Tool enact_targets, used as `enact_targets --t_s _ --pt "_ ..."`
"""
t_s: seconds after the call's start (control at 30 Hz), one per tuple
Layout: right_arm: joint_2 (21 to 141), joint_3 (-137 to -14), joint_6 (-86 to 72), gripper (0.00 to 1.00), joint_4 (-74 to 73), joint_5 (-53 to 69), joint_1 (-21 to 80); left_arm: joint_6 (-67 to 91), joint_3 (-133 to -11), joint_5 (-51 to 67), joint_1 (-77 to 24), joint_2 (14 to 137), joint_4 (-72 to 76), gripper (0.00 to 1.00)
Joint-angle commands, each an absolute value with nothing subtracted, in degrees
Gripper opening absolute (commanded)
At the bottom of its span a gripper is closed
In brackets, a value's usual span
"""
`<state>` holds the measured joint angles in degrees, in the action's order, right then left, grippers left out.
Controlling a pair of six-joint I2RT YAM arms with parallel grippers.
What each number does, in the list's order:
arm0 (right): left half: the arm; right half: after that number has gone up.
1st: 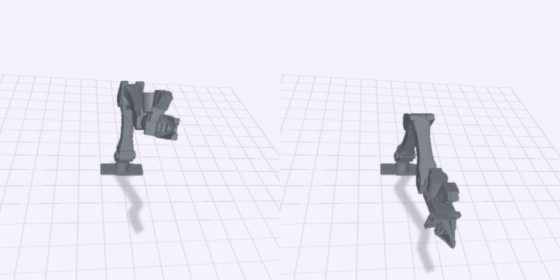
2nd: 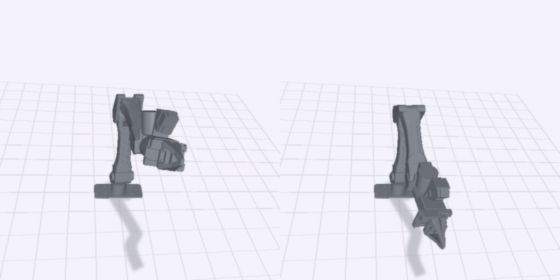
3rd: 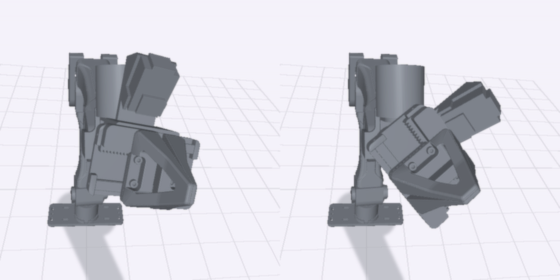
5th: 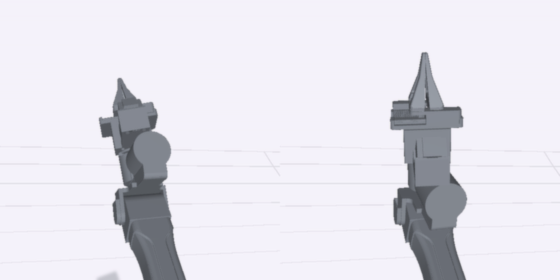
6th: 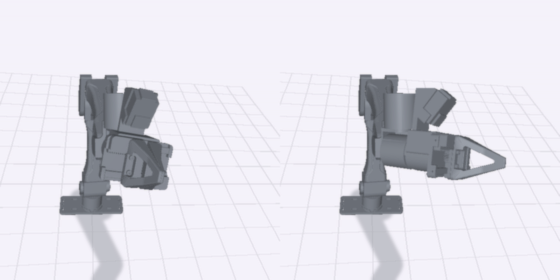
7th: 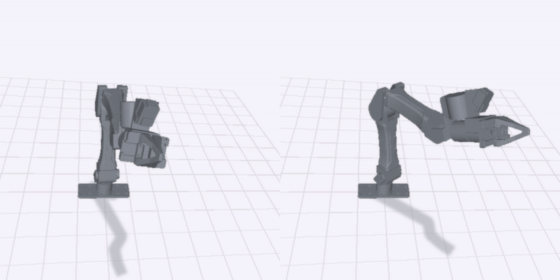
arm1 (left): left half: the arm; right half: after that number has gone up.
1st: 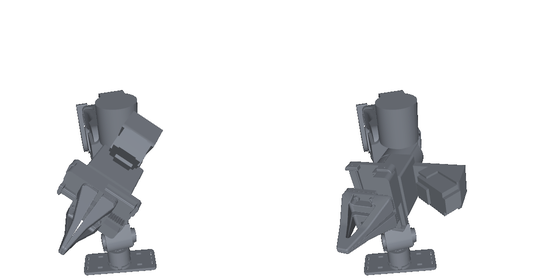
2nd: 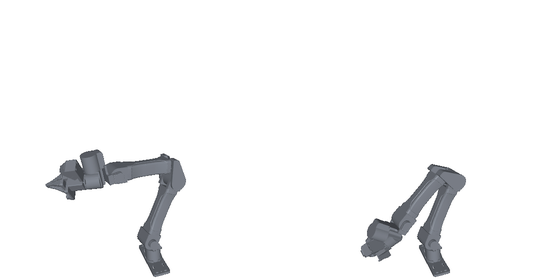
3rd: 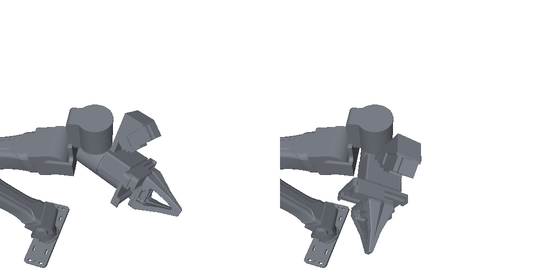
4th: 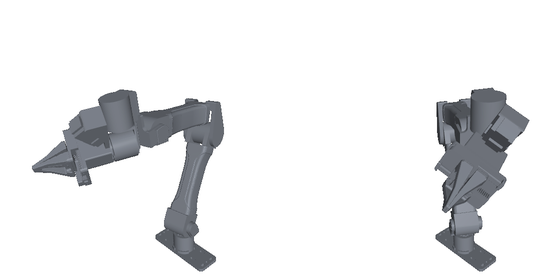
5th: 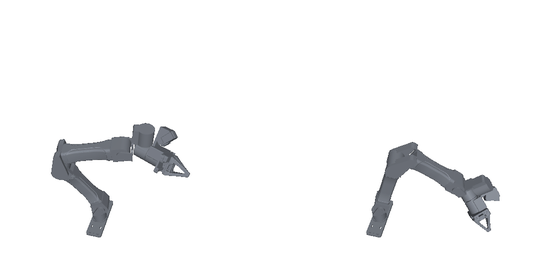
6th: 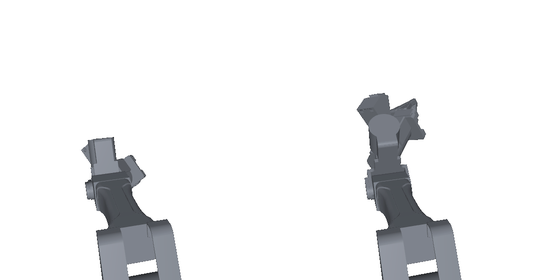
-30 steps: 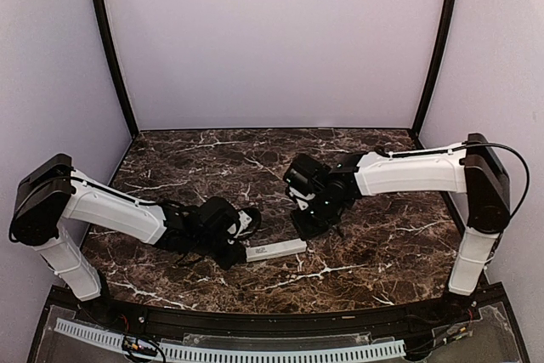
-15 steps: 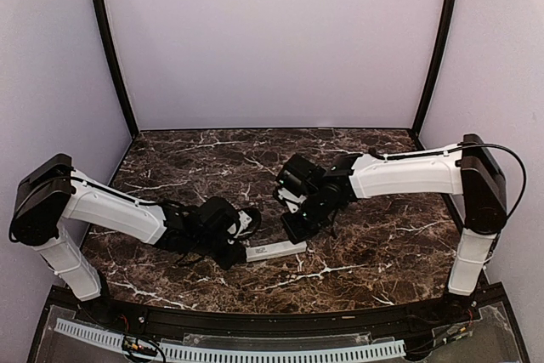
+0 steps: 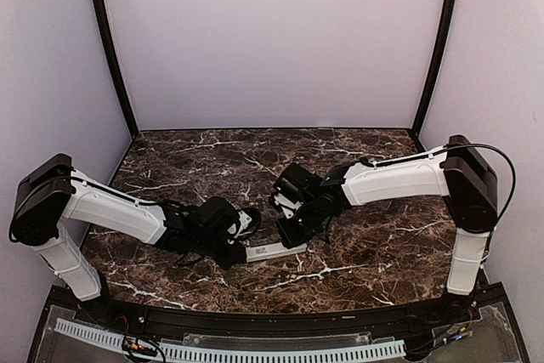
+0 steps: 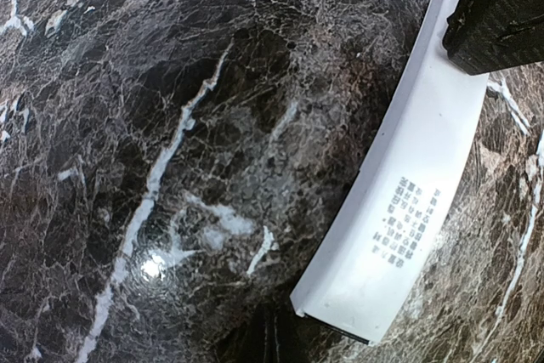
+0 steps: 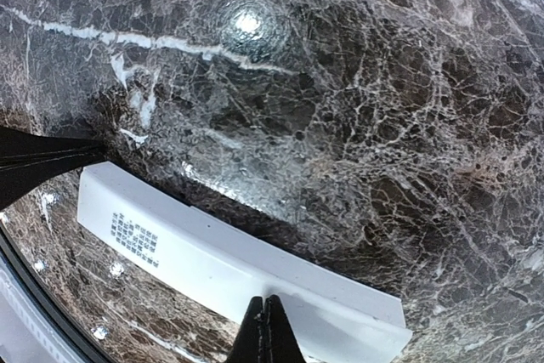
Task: Load the batteries into the remote control
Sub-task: Press the battery cover onto the remote control.
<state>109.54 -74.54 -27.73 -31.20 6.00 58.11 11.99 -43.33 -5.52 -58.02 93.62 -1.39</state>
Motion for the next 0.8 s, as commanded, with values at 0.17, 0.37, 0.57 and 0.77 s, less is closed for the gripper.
enact_targets --t_s 0.17,0.37,0.57,0.77 --pt "107.57 -75.98 -26.62 0.0 -37.05 4.92 58.32 11.23 -42.89 -6.05 -58.19 91.66 -2.29 0.0" --pt "106.36 -77.78 -25.93 0.0 -38.43 4.51 58.29 11.22 -42.87 -6.07 -58.23 91.69 -2.2 0.0" --pt "106.69 -77.37 -26.15 0.0 -39.07 3.66 58.26 11.08 -42.98 -6.15 -58.2 91.83 -2.05 0.0" --pt "107.7 -75.12 -26.28 0.0 -37.24 3.94 57.61 11.01 -43.04 -6.15 -58.24 91.89 -2.16 0.0"
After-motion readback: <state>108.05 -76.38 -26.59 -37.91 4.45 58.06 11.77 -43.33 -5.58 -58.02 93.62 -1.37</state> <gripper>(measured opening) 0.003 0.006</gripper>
